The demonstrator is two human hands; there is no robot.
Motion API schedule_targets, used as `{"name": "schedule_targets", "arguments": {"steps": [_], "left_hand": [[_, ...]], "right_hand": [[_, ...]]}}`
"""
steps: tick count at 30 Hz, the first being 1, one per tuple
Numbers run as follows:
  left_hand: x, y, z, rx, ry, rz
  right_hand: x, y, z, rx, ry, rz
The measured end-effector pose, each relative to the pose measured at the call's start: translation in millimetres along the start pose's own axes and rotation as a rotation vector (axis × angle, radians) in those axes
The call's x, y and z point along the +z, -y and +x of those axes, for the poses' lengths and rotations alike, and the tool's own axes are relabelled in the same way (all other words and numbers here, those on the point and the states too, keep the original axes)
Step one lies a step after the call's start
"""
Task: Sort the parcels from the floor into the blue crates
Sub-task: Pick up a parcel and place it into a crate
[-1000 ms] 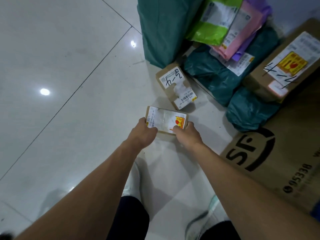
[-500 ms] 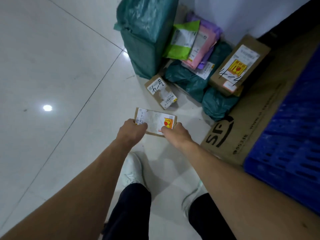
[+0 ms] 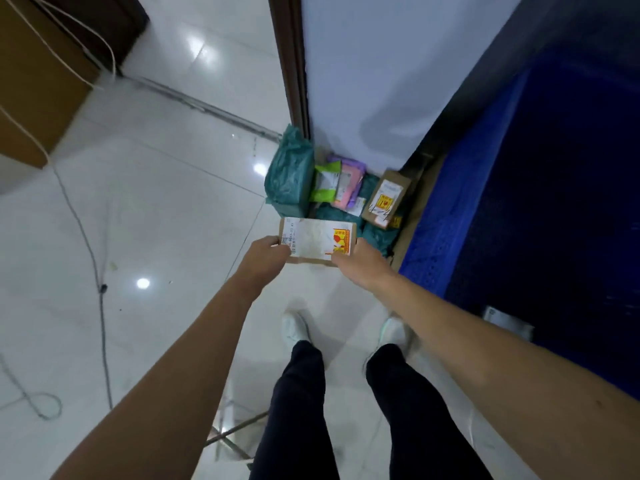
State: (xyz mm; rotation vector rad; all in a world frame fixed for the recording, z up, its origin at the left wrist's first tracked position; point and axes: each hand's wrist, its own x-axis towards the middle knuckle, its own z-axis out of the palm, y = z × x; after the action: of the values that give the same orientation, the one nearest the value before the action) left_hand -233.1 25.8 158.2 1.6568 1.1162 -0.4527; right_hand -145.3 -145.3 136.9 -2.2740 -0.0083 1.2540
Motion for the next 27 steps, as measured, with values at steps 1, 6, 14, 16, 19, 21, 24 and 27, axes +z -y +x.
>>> {"name": "schedule_targets", "arguments": {"steps": [1,6,14,16,19,21,24,27], "left_hand": [[-3,-14,-18,0.017,-0.008,-0.012],[2,-82,-87,0.158,-0.009,-0.030],[42,-175,-159,0.319,-0.032,-0.006],[55,-197,-175,0.336,-0.029,-0.009],[72,-224,-190,0.347,0.013,-0.031],[85,-242,-197,0.378,0.051,-0.011],[105,-262,-209,0.417,0.096,-0.007],[123,-272,-222,0.467,0.130,-0.019]], "right_hand": [[-14,4,-16,-0.015,-0.009,0.021],[-90,14,-91,-0.100,-0.076,0.106],[-184,-12,-181,-0.186,-0.237,0.285],[-203,-26,-191,-0.199,-0.274,0.331],[-229,-46,-203,-0.220,-0.315,0.365],[-246,-61,-213,-0.223,-0.377,0.400],[-263,-78,-233,-0.225,-0.459,0.471],[-271,-93,-249,-0.205,-0.531,0.518]]}}
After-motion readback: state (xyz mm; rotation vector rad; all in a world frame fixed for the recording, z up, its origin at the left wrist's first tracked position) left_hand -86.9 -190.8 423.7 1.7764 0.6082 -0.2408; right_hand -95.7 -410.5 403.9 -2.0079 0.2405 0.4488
